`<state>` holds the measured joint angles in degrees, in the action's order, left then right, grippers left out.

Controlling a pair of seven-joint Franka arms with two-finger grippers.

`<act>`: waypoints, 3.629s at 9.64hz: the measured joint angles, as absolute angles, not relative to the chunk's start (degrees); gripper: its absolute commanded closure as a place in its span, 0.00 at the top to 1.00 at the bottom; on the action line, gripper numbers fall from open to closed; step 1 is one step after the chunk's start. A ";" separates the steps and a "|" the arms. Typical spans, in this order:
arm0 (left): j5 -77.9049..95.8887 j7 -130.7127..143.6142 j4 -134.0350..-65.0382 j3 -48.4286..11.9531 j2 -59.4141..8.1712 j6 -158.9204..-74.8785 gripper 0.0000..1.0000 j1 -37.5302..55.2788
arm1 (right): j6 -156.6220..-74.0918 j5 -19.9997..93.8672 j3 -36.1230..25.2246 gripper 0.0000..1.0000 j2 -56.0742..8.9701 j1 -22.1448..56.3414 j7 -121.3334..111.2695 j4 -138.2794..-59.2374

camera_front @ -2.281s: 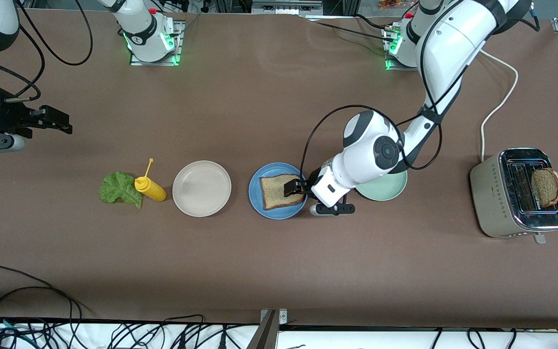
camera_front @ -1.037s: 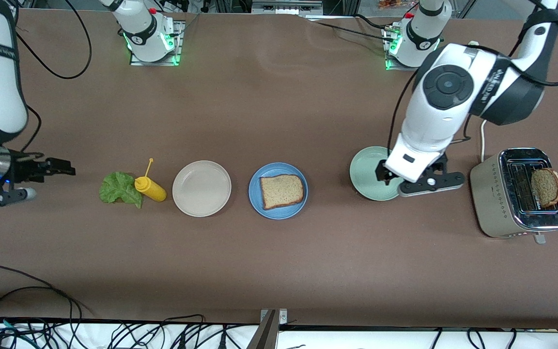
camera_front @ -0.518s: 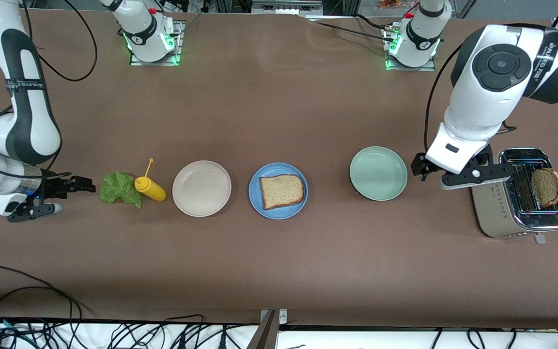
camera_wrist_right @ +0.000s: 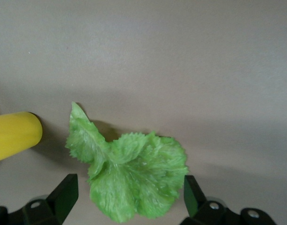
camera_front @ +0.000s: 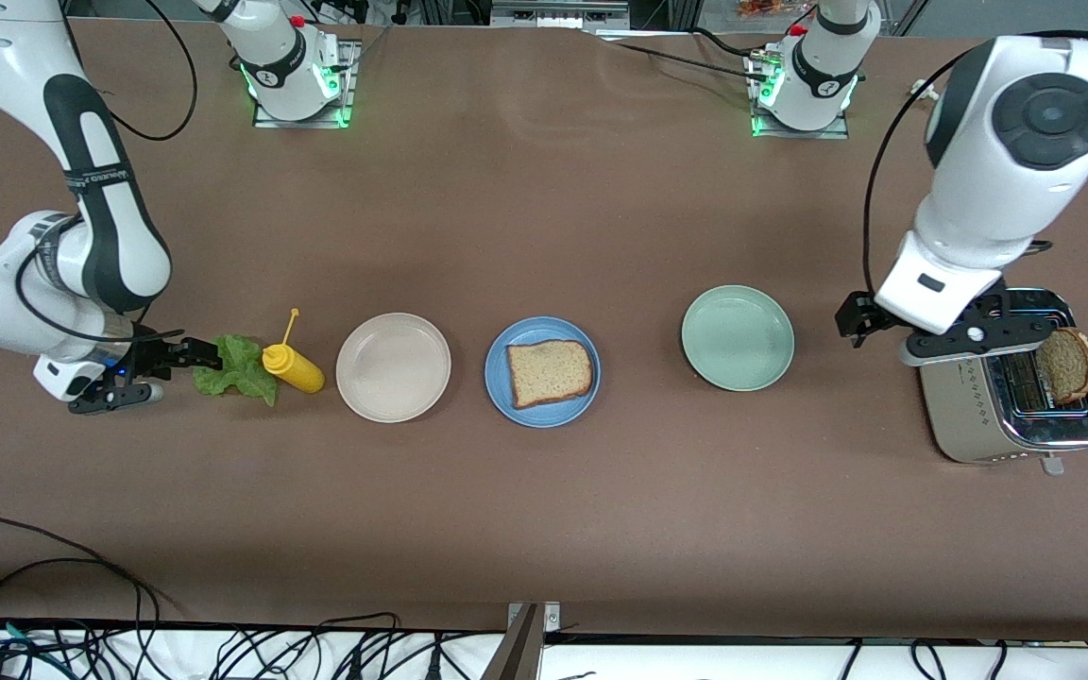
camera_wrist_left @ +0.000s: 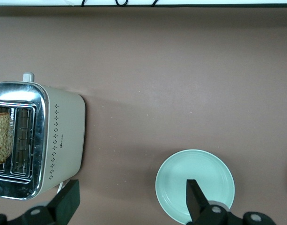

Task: Make sandwich in blue plate with both arms
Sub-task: 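Grasp the green lettuce leaf with the right gripper, then lift the lettuce with the right gripper and carry it toward the blue plate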

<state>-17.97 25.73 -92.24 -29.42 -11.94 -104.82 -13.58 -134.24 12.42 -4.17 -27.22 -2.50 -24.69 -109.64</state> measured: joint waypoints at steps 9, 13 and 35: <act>-16.66 23.22 -94.22 -29.46 -9.15 -104.82 1.00 -16.60 | -146.95 12.78 -1.92 0.96 -27.36 -2.46 -26.11 -117.78; -16.66 23.22 -94.26 -29.46 -9.08 -104.83 1.00 -16.62 | -150.17 12.79 -1.90 0.82 -29.36 -2.46 -26.97 -118.54; -1.89 8.37 -97.94 -29.36 -0.52 -103.47 1.00 -25.84 | -102.68 13.32 -2.72 0.00 -19.63 -0.62 -18.95 -90.68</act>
